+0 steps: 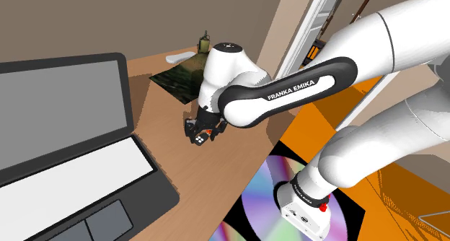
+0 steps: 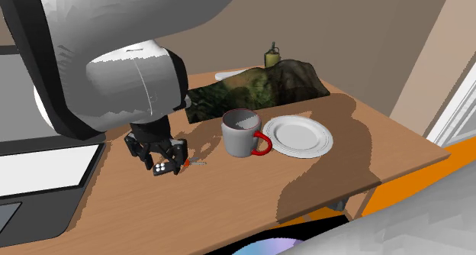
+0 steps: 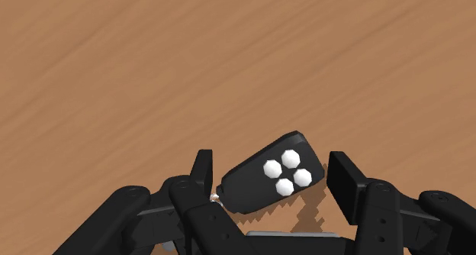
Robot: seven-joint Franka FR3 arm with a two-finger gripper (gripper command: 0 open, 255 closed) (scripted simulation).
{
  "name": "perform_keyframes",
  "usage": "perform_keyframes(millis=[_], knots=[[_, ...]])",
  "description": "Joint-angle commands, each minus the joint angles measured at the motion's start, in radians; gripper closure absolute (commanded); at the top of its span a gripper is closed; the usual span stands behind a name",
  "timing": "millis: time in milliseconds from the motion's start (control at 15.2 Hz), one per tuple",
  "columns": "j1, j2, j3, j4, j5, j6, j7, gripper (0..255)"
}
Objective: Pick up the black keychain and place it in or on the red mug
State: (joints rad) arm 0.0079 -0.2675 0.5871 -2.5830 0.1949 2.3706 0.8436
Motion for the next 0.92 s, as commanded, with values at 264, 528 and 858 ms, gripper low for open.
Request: perform_keyframes(millis=[264, 528, 858], knots=[[0.000, 0.000, 0.000, 0.000, 0.000, 0.000, 0.000, 255], [0.002, -0.011, -0.004, 0.006, 0.004, -0.016, -0.004, 255], [0.011, -0.064, -0.024, 0.037, 0.020, -0.098, -0.019, 255]])
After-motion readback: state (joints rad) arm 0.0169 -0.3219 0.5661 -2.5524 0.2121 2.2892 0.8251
